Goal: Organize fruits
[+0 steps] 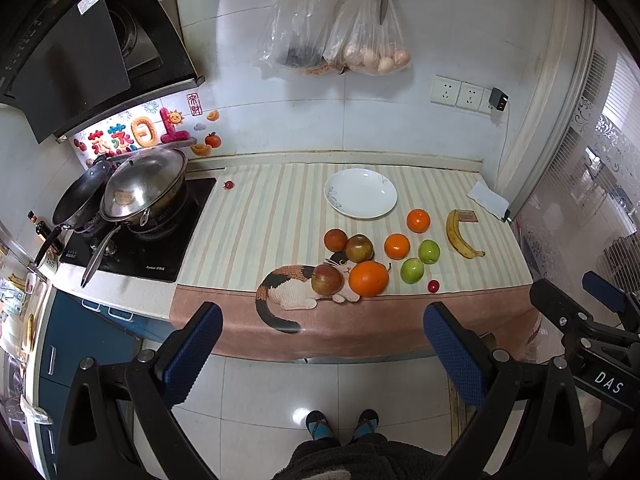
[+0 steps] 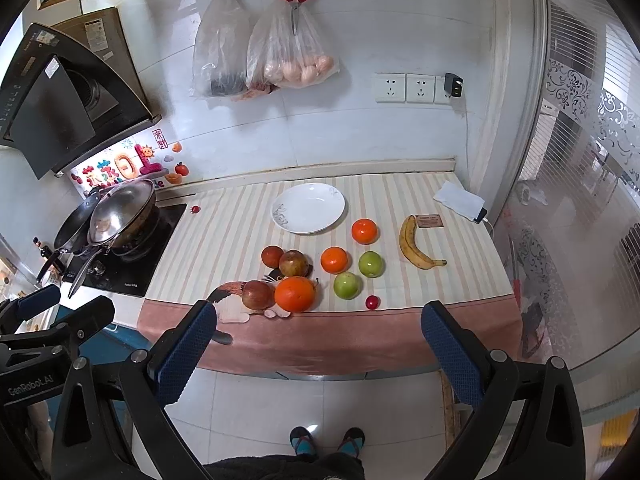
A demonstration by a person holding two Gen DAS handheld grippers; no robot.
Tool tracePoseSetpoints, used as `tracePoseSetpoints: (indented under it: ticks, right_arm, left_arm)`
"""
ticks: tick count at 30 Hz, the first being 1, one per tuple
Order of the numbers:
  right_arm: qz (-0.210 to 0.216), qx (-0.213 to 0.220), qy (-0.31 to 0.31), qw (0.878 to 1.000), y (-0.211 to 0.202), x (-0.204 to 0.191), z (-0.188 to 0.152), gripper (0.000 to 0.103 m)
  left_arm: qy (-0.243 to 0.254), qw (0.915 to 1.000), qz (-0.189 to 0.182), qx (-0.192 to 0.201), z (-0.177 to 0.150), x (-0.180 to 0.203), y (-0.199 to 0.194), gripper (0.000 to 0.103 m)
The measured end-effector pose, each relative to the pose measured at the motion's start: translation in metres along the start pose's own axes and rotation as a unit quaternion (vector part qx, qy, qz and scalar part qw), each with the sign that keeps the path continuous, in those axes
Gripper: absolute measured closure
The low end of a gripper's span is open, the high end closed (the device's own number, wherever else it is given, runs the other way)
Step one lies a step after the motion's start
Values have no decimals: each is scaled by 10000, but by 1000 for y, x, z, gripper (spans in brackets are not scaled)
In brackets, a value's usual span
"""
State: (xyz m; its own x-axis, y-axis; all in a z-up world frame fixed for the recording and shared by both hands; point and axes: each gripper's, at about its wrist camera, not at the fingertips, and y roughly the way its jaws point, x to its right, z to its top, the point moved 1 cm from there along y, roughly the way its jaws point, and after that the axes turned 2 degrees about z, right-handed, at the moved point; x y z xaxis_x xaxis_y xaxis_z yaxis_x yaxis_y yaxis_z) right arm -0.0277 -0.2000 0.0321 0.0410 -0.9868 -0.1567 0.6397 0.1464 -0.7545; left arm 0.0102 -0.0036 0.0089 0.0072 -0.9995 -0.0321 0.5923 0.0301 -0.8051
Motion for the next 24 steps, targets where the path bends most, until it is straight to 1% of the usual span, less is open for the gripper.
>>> tracePoseSetpoints:
  ticks: [19,24]
  right_arm:
    - [58,68,-11,10000,-5,0,-4,0]
    - [76,84,8,9999,-7,0,-5,0]
  left_arm:
    - [-15,10000,-35,54,10,1,-12,0]
    - [-19,10000,-26,58,7,1,-11,0]
